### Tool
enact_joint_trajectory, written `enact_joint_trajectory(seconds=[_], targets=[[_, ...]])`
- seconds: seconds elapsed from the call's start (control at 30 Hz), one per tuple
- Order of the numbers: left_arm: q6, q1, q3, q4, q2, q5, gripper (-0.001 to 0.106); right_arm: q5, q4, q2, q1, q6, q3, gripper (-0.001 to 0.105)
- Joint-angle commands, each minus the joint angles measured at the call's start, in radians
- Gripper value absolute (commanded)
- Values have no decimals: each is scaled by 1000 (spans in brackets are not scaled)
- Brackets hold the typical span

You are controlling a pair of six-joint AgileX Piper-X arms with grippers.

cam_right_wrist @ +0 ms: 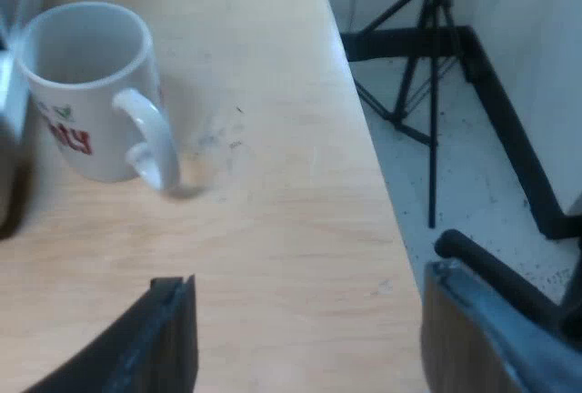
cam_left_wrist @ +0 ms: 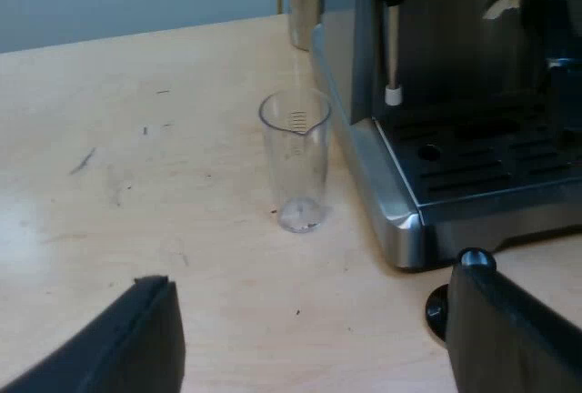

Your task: Place mug into machine

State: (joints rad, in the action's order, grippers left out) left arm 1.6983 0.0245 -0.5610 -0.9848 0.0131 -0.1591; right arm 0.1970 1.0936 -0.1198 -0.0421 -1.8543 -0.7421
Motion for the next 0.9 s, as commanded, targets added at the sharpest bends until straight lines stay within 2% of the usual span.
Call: enact_joint_trajectory(seconds=[0.03,0.1,0.13,0.3,0.33,0.47,0.7,0.9], targets=[[9,15,-33,10,29,-25,63,-60,-4,-59,4,-19,-53,56],[11,22,-42,12,39,-37,63,-94,-4,-96,4,-28,-78,56],[10,52,-64,12,72,-63,63,-108,-4,-120,2,-29,-88,56],[10,111,-96,24,126,-68,63,-157,-4,-197,-31,-35,-107,56],[10,148,-112,34,157,-84,63,-157,-4,-214,-45,-40,-106,56],[10,208,-141,62,228,-114,63,-157,-4,-235,-63,-55,-106,56],[10,313,-146,145,332,-184,63,-155,-51,-299,-116,-57,-106,56],[3,403,-146,175,411,-196,63,-157,-121,-308,-116,-57,-104,56]])
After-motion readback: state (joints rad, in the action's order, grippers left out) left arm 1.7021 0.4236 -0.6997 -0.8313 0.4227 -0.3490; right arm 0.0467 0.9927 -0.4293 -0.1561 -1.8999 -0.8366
